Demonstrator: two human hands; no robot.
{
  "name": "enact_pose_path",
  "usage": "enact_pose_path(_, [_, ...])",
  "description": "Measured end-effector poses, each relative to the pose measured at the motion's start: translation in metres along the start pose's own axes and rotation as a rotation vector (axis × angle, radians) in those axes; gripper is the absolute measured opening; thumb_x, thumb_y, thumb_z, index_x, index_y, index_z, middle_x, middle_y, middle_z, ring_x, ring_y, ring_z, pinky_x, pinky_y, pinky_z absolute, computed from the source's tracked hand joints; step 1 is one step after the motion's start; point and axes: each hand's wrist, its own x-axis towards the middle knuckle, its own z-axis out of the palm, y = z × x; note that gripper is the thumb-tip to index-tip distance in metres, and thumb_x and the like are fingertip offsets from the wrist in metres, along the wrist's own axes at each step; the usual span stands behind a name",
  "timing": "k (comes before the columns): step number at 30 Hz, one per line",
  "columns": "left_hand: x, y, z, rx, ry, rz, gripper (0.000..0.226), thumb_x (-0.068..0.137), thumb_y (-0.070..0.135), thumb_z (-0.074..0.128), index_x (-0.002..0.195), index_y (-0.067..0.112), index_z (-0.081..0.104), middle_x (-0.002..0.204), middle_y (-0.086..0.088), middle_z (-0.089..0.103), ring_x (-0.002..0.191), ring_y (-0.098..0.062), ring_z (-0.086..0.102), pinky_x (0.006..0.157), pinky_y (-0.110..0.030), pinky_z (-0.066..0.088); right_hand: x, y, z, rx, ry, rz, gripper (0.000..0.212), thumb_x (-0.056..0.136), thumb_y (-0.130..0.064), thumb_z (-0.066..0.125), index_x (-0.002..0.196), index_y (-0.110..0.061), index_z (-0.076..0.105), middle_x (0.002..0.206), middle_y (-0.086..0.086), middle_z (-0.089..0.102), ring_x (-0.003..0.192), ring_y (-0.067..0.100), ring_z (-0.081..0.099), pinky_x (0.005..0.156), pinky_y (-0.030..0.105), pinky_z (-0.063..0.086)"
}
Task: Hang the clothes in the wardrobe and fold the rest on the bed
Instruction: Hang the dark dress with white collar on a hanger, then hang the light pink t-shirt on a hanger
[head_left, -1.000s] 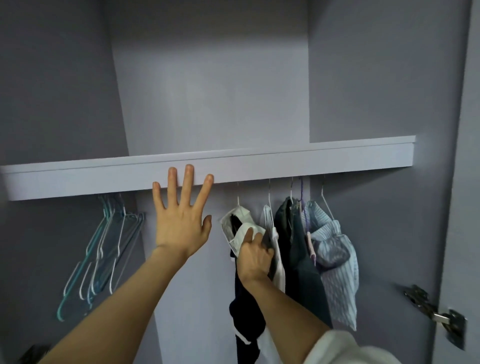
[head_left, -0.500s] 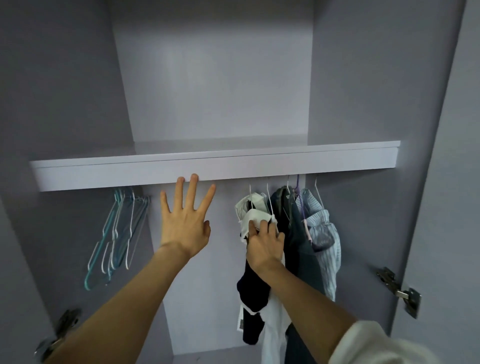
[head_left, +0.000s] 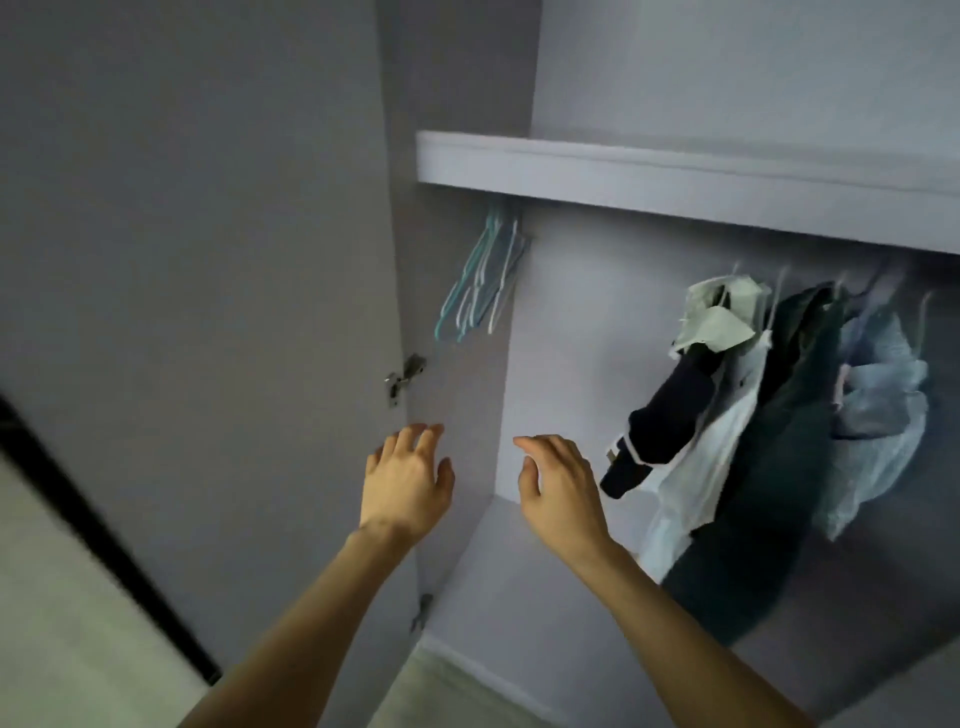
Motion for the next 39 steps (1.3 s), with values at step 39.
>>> enact_pose_path(39, [-0.917,-0.06,-0.169,0.426,0.668,-2.324,0.045,0.092,0.03,0.045,0.138,0.028,0.043,0.136,0.006,0.046,0.127,-0.014,0.041,0.104,-0.03,0.032,-0.673,-0.579,0.057,0.802,-1.251,-1.997,0.04,0.092,-0.017,0.047,0.131,-0.018,0.053,0.13,0.004,0.053,0.122,0.023,0.046,0.096,0.034,0.037])
